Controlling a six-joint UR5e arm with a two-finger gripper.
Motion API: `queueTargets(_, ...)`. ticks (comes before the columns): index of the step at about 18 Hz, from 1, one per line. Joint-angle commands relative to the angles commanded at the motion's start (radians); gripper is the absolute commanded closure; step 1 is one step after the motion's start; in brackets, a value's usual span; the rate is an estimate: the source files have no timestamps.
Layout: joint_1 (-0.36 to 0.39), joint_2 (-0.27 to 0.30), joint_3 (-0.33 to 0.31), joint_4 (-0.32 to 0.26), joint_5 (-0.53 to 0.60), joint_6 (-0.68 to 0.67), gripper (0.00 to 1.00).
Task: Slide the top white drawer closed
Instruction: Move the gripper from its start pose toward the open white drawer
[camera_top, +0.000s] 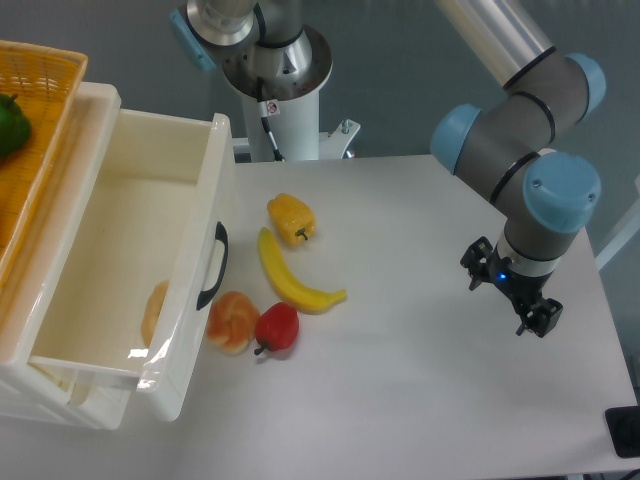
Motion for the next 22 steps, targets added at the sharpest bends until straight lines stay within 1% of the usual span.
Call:
queueTargets(5, -0.003, 0.002, -0.002, 0.000, 0.002, 0.005, 0.00)
queueTargets(7, -0.002, 0.012, -0.012, 0.000, 0.002, 0.002, 0.00)
queueTargets(10, -0.003, 0.028, -0.051, 0.003, 0.005, 0.008, 0.00)
queueTargets(16, -0.003, 0.063, -0.090, 0.008, 0.006, -0.005, 0.00)
queueTargets(18, -0.009, 0.080, -0.106, 0.008, 0.005, -0.029, 0.00)
queueTargets(20, -0.023, 0.104, -0.139, 0.011, 0.005, -0.063, 0.00)
queueTargets(22, -0.032, 0.121, -0.166, 0.050, 0.000, -0.107, 0.00)
